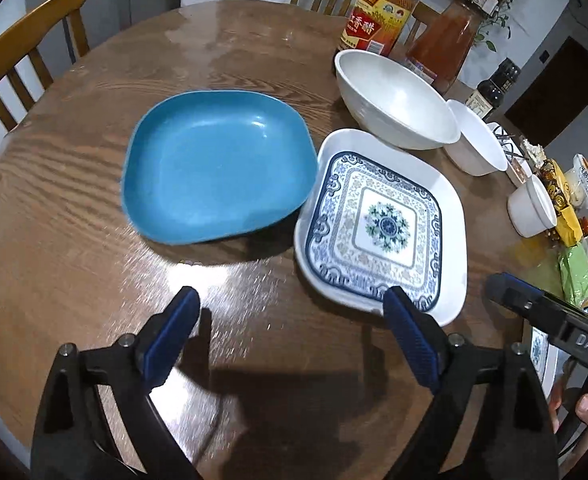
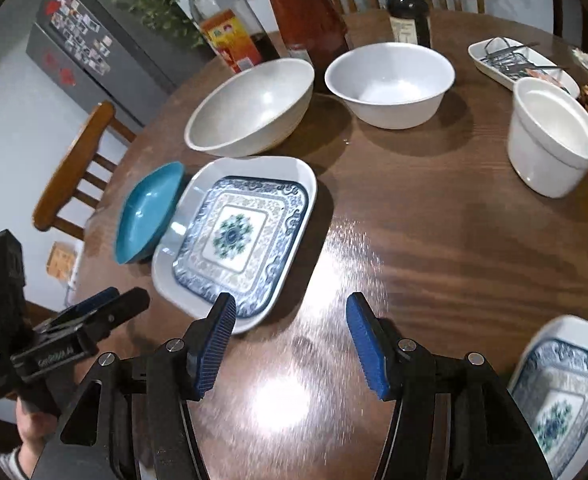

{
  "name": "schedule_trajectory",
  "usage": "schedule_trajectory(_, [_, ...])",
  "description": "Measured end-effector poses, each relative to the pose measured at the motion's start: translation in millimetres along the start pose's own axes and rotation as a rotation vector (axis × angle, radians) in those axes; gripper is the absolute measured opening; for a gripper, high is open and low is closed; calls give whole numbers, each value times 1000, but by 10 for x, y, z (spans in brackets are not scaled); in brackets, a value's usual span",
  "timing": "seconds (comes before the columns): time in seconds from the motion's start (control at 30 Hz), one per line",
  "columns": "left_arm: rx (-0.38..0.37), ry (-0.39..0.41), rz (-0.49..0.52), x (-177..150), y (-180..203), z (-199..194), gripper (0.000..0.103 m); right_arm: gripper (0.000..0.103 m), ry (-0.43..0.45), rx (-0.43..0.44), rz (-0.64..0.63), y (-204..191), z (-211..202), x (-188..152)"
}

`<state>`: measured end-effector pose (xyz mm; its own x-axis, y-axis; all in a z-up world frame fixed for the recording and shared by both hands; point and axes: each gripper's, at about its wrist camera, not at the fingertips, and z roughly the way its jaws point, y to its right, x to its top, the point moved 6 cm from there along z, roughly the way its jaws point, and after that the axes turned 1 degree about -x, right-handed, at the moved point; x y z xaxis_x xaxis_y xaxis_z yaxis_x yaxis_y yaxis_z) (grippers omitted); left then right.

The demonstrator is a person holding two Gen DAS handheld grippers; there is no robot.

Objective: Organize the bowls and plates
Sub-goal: 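Grasp the rim of the large blue-patterned plate with the right gripper, then lift the large plate and stack it onto the small plate, release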

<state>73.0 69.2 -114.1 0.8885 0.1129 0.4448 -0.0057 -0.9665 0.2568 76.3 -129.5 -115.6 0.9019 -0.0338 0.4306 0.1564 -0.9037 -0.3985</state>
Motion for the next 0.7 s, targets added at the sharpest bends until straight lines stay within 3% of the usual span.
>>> schedule_trajectory(0.1, [-12,1,17,76,68,100,87,58,-4,-40,-5,20,111,67])
schedule_trajectory(0.23, [-8,-25,26,137,105,272,72,58,-3,-69,2,48,242,159])
schedule_trajectory(0.27, [-1,-21,32,149,107,294,72,58,-2,-76,3,52,272,182])
schedule_trajectory(0.37, [21,-15,73,199,154,342,64,46,-3,-85,-10,49,349,221])
schedule_trajectory(0.43, [5,-20,105,231,224,369,47,37,15,-101,-35,45,360,259])
schedule_trajectory(0.5, [9,-26,135,250,278,402,39,14,14,-91,-42,61,374,276])
schedule_trajectory(0.6, [16,-27,165,228,296,411,35,13,17,-101,-58,81,367,268])
schedule_trajectory(0.7, [-27,-43,143,160,298,361,29,13,27,-109,-68,91,314,210])
